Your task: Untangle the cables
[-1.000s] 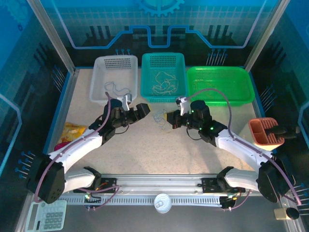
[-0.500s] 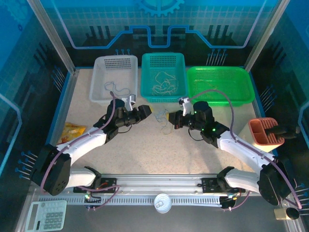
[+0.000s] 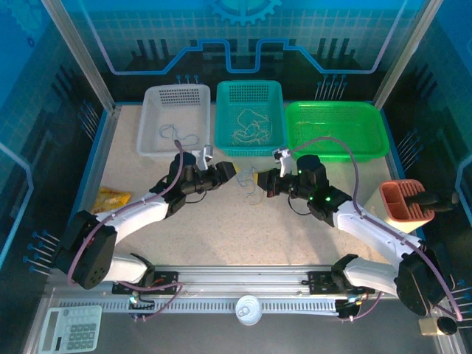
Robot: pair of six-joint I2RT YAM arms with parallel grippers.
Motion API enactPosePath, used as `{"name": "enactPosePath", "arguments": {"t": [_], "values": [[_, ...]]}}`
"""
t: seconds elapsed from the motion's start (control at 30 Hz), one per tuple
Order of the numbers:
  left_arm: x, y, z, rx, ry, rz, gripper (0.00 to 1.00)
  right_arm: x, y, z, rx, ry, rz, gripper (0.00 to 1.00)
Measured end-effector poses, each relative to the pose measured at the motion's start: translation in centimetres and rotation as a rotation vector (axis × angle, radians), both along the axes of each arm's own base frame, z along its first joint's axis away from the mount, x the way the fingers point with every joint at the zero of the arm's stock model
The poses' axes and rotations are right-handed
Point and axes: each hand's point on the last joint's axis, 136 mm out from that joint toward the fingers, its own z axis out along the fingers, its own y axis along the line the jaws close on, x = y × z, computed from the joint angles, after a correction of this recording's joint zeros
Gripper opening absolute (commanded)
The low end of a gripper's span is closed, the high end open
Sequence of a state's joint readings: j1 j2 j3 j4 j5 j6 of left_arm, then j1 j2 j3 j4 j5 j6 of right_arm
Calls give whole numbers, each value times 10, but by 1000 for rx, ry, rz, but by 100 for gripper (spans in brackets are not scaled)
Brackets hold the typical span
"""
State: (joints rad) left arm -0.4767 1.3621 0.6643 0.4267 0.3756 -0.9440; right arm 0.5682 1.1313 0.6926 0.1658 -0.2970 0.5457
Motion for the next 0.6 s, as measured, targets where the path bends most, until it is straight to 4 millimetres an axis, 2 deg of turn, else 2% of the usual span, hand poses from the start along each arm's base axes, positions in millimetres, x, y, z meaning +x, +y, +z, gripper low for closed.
{"name": "enactPosePath", "arguments": {"t": [0.23,0.37,0.5,0.6], "values": [[3,-2,-1,-9,-9,0,43,-1,0,8,20,-19,-2,0],[6,-4,-2,-20,-4,4,36,-1,0,10,28,-22,-1,0],[8,-5,-3,-28,-5,7,25,-1,0,11,32,-23,-1,0],[9,-5,-3,-32,-4,7,9,-1,0,12,34,-26,-1,0]]}}
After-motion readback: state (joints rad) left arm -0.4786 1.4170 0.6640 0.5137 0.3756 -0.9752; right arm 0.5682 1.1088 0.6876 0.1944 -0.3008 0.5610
